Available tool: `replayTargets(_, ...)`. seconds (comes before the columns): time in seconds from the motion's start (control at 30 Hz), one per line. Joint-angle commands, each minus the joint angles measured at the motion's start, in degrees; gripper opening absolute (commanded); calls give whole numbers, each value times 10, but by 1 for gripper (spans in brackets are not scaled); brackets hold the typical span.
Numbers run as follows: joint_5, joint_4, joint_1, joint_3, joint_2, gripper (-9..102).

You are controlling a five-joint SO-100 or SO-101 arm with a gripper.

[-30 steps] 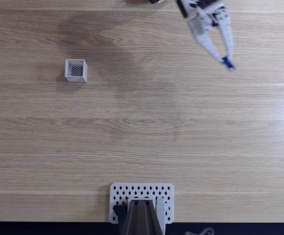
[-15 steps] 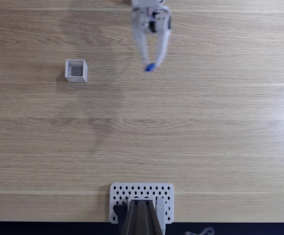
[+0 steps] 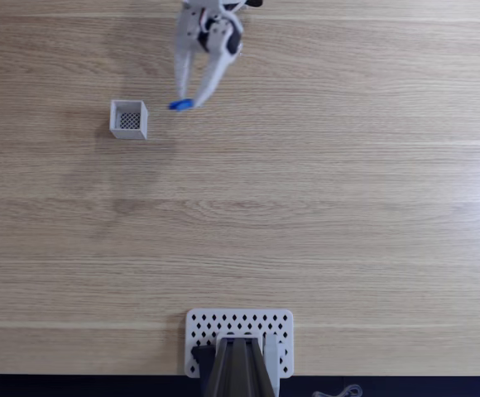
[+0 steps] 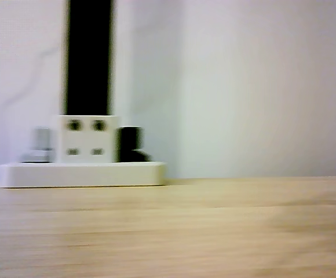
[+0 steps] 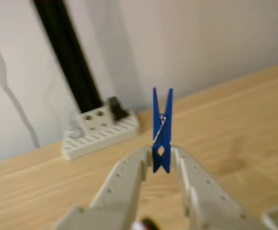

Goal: Grasp a peg and put it in the crate.

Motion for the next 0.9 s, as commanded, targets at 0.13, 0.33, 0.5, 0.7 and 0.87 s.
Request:
replayTargets(0.13,9,-110,87,-21,-104,0)
replayTargets(0.33,8,-172,123,-22,-185,0)
replayTargets(0.5,8,-182,143,-24,-243,0)
replayTargets(0.7,8,-173,162,-76,-298,0)
replayTargets(0.87,8,-173,170,-113,-332,0)
